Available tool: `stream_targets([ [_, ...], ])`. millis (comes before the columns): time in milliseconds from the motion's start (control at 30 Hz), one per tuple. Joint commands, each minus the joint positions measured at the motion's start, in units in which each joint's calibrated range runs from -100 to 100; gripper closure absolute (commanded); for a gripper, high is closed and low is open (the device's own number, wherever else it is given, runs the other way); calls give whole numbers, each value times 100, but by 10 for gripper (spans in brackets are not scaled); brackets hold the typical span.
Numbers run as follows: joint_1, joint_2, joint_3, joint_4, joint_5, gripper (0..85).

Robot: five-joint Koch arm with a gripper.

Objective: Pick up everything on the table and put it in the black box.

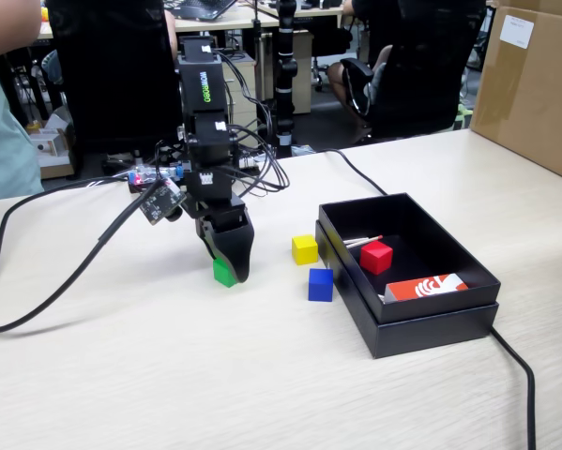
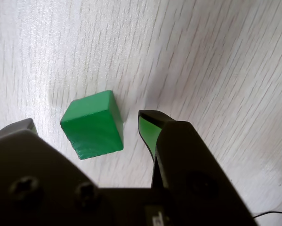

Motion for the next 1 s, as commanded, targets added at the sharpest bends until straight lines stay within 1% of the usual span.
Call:
stream_targets([
  [0, 39, 92, 545, 104, 137, 464],
  [100, 63, 241, 653, 104, 234, 524],
  [200, 78, 310, 780, 104, 313, 618],
  [333, 93, 252, 862, 104, 381, 722],
  [367, 117, -138, 998, 96, 415, 763],
  [467, 220, -689, 1152, 35, 449, 763],
  [567, 606, -1595, 1669, -293, 640, 763],
  [667, 1011, -1802, 2213, -613, 864, 763],
  [800, 1587, -1446, 3056, -915, 1231, 762],
  [900, 1919, -574, 3718, -1053, 1490, 762],
  [967, 2012, -207, 3881, -1053, 1563, 762],
])
